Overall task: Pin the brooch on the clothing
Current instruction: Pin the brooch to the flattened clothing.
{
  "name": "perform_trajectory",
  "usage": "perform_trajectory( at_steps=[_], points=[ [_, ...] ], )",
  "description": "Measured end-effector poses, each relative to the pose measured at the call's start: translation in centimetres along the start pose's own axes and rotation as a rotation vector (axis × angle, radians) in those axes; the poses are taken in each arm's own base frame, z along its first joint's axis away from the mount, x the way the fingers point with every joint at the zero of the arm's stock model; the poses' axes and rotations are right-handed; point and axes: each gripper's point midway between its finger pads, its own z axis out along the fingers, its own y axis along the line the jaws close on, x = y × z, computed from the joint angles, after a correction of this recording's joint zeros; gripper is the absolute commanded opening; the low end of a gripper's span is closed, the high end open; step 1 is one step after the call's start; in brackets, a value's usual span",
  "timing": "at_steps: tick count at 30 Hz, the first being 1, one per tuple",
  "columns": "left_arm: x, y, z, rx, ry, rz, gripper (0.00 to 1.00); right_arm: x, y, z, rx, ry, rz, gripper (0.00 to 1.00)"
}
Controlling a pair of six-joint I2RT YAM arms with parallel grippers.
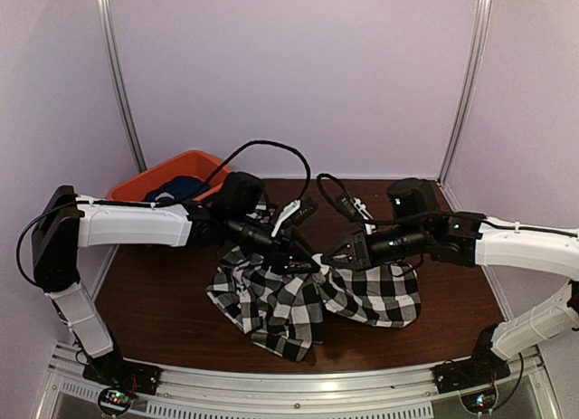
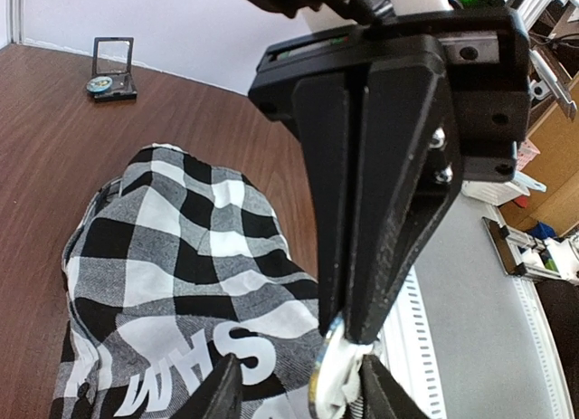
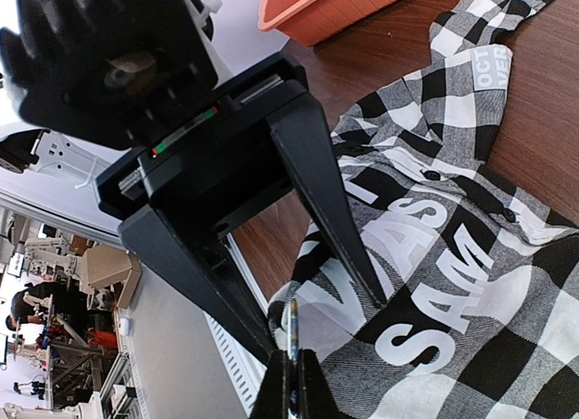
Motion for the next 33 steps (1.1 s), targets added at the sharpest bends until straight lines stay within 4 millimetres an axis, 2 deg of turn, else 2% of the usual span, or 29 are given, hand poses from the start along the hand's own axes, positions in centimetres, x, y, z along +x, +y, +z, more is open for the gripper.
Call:
perform_trajectory(
  at_steps=[3, 11, 23, 33],
  points=[
    [-0.09, -0.13, 0.00, 0.008, -0.004, 0.004, 0.42, -0.01, 0.00, 0.00, 0.000, 0.000, 0.000, 0.00],
    [-0.06, -0.20, -0.03, 0.016, -0.015, 0.000, 0.32, -0.03, -0.03, 0.00, 0.002, -0.002, 0.000, 0.00],
    [-0.01, -0.34, 0.05, 0.030, -0.037, -0.012, 0.28, -0.08, -0.07, 0.00, 0.004, -0.004, 0.000, 0.00],
    [-0.31, -0.49, -0.18, 0.041, -0.077, -0.021, 0.31, -0.39, 0.18, -0.02, -0.006, -0.016, -0.003, 0.00]
  ],
)
